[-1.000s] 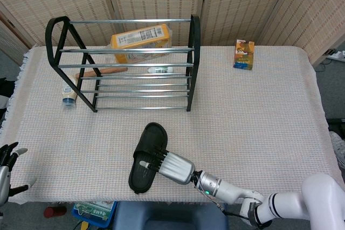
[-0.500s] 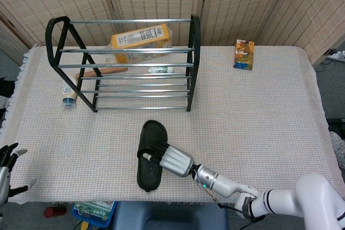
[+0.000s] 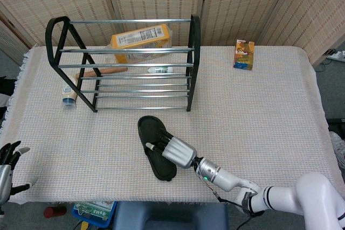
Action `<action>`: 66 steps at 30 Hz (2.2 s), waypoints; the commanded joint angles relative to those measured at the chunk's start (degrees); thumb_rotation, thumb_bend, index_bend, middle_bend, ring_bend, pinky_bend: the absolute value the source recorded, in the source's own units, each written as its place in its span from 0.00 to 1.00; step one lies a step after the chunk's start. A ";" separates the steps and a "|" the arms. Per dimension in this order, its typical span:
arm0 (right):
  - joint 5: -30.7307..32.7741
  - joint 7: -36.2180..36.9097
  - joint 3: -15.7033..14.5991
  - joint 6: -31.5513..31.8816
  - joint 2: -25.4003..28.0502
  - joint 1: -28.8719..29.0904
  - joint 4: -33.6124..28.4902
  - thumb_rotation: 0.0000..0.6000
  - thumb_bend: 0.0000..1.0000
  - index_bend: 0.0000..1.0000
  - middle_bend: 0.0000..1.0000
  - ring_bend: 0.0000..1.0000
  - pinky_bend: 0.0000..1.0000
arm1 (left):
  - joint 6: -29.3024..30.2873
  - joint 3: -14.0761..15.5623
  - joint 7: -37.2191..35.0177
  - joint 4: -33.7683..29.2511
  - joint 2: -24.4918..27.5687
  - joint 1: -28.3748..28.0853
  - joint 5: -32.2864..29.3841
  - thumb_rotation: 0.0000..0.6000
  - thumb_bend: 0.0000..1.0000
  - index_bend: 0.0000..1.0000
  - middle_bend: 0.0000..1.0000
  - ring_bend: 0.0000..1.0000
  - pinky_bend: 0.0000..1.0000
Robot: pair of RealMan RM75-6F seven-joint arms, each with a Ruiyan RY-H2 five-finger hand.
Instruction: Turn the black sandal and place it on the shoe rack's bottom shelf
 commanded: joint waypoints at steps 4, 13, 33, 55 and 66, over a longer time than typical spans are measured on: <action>-3.21 4.34 -1.62 6.89 5.97 -2.92 -6.16 1.00 0.47 0.00 0.22 0.03 0.00 | -0.62 -0.41 0.72 0.57 0.32 -2.03 2.93 1.00 0.12 0.26 0.12 0.09 0.26; 1.71 -0.52 -2.38 17.88 19.21 -13.29 -16.94 1.00 0.44 0.00 0.20 0.03 0.00 | -1.92 -1.13 1.27 1.65 0.69 -8.02 12.26 1.00 0.12 0.26 0.12 0.09 0.26; 11.07 7.97 -3.49 33.81 31.70 -33.08 -20.81 1.00 0.19 0.00 0.20 0.03 0.00 | -19.66 -0.16 7.31 -1.19 -4.13 -30.33 34.92 1.00 0.12 0.24 0.12 0.09 0.26; 11.49 12.96 -0.95 31.13 31.95 -36.14 -17.03 1.00 0.19 0.00 0.20 0.03 0.00 | -55.45 -7.00 22.13 -3.41 -13.64 -52.13 19.62 1.00 0.12 0.15 0.11 0.09 0.26; 11.82 15.44 0.05 29.72 31.69 -36.88 -15.01 1.00 0.19 0.00 0.20 0.03 0.00 | -62.74 -8.38 34.45 0.85 -19.54 -56.01 9.04 1.00 0.12 0.15 0.11 0.09 0.26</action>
